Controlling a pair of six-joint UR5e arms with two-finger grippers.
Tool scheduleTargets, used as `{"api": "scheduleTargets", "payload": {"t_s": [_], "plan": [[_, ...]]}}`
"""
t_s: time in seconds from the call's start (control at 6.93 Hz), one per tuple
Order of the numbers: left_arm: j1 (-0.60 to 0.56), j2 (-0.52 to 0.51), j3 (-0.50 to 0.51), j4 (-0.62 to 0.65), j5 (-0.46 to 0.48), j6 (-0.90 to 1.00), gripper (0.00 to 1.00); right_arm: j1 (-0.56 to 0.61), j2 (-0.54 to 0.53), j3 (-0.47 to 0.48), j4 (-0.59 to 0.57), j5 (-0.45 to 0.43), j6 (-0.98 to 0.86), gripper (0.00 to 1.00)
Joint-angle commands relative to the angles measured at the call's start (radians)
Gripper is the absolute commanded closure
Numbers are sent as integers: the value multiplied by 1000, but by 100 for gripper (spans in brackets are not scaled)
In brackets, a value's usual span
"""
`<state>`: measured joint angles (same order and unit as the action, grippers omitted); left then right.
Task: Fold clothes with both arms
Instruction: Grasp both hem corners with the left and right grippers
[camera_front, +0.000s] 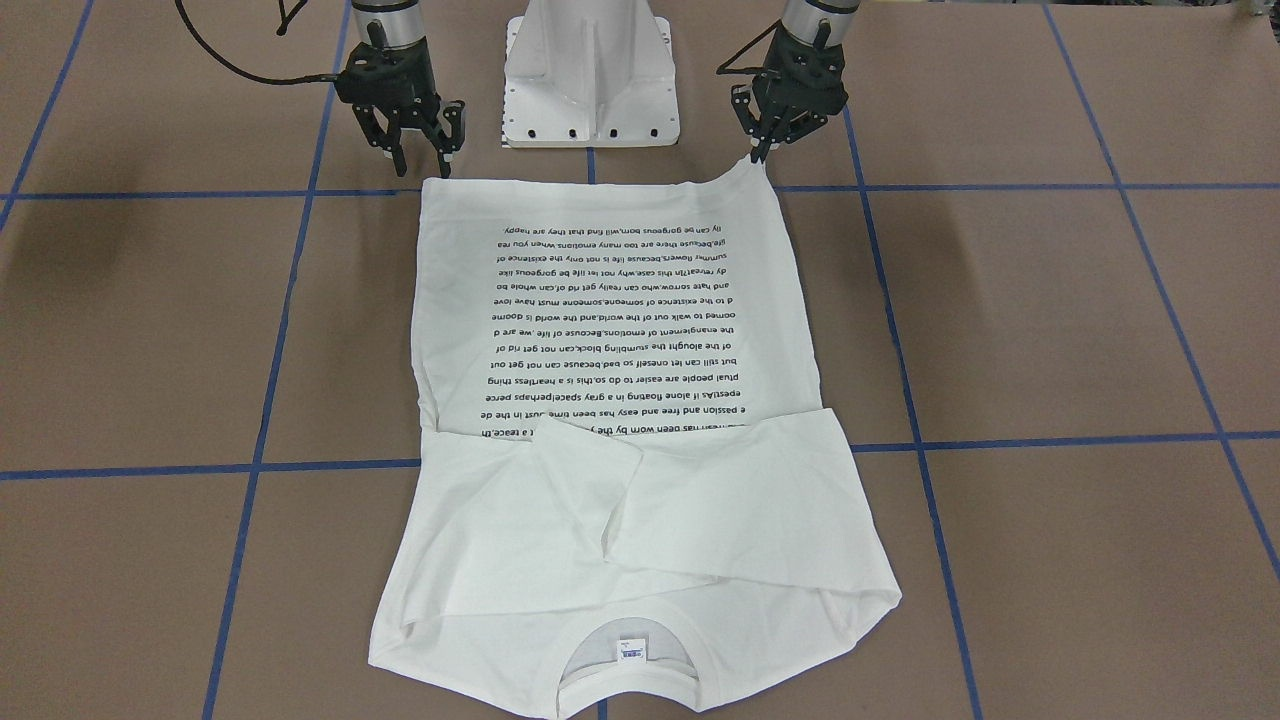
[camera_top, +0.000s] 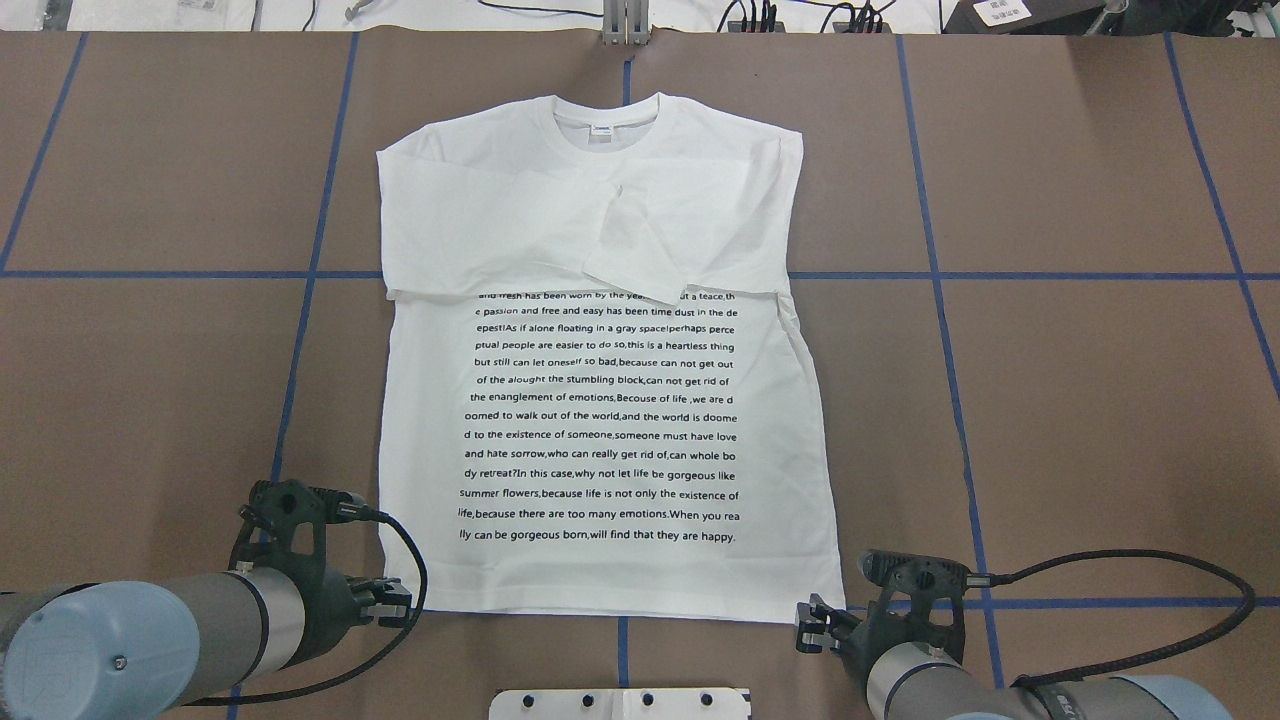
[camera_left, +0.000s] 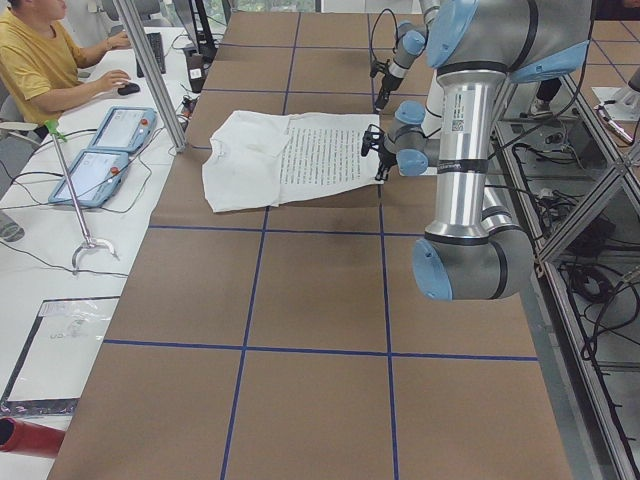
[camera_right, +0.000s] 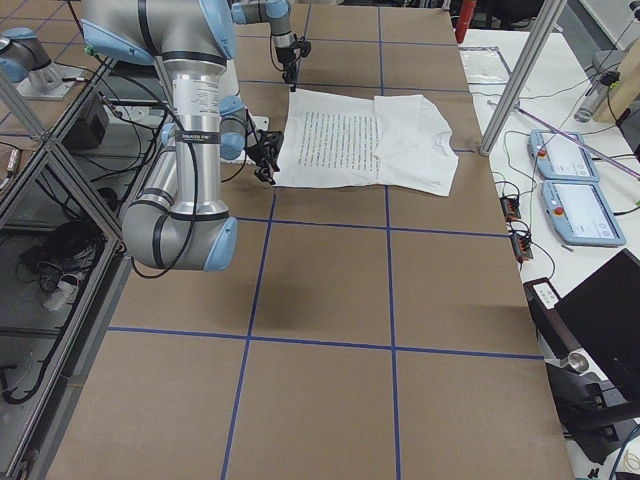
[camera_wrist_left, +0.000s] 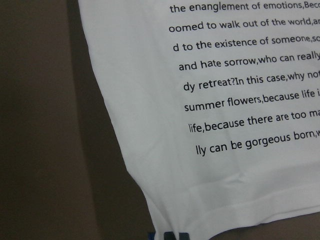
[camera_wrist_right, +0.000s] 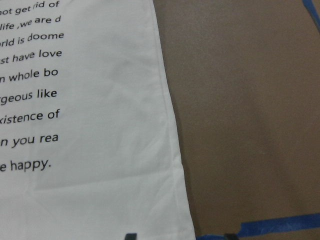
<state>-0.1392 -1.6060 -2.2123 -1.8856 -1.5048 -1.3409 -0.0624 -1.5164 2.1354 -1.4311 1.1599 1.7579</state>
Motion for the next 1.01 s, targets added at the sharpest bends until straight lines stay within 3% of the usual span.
{"api": "scheduleTargets", "payload": {"t_s": [0.0,0.14,0.29,0.43,0.87], "plan": [[0,5,-4,0,0,-3,100,-10,2,-54,51,-32,0,35],[1,6,-7,0,0,-6,100,-8,2,-51,51,-35,0,43],[4,6,-7,0,1,-12,100,-10,5,-46,51,-36,0,78],[4,6,-7,0,1,-12,100,-10,5,-45,49,-37,0,98],[3,8,-30,0,1,-12,100,-2,5,-28,44,-46,-4,100]]}}
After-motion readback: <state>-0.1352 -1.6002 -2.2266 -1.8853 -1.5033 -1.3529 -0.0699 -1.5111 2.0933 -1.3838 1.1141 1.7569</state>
